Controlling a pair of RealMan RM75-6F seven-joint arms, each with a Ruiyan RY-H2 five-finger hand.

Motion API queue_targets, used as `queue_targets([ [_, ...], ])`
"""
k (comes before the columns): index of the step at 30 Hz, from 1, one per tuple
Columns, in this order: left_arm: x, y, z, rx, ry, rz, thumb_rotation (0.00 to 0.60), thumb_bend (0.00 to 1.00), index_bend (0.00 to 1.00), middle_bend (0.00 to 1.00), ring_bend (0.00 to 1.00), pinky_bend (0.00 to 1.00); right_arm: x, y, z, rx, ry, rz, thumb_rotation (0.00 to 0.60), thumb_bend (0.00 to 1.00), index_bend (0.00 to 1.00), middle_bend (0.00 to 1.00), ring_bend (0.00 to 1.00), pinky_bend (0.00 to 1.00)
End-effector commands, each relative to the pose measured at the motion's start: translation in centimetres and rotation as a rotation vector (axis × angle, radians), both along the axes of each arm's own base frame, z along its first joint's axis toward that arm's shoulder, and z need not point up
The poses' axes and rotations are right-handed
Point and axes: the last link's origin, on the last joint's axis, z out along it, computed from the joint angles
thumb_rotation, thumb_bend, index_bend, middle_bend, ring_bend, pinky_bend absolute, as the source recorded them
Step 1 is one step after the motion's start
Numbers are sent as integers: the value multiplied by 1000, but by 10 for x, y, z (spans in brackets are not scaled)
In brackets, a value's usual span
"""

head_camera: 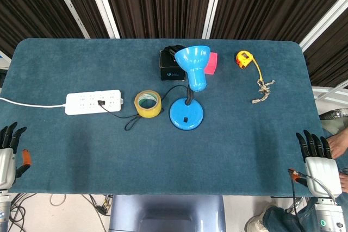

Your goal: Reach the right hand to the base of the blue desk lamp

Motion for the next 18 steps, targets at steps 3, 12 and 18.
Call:
queue_targets([
  [3,-2,-1,1,7,1,2,600,637,144,22,0,0,-1,1,-1,5,3,-8,600,247,0,22,31,0],
  [12,-1,0,1,5,-5,-1,600,637,144,22,0,0,1,1,-1,5,2,-7,600,247,0,22,31,0],
  [18,0,0,1,12,-7,-10,600,637,144,22,0,0,1,1,1,-1,-6,-5,600,247,0,21,31,0],
])
